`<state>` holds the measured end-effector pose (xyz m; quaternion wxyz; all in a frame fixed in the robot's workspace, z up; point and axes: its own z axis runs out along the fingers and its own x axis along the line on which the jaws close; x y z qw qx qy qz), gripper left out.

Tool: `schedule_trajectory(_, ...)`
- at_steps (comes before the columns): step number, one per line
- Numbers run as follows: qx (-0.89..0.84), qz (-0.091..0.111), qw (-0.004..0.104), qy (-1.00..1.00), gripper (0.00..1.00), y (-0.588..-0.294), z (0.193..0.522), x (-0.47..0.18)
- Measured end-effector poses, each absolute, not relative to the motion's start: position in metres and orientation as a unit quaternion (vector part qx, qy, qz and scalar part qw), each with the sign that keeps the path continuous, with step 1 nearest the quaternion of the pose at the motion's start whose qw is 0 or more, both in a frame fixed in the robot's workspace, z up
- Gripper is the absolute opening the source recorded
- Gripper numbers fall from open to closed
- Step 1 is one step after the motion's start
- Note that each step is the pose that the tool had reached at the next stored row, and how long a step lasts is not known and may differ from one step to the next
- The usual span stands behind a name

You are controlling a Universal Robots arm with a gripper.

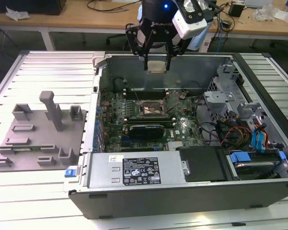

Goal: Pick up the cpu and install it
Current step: 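Pick up the cpu and move it towards the insertion slot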

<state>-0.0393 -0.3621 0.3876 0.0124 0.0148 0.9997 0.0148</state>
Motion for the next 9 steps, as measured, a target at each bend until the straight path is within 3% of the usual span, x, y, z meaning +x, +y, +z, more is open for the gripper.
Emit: schedule_trajectory(9,0.015,0.015,0.012,1.0,0.55,-0.362,0.371,-0.035)
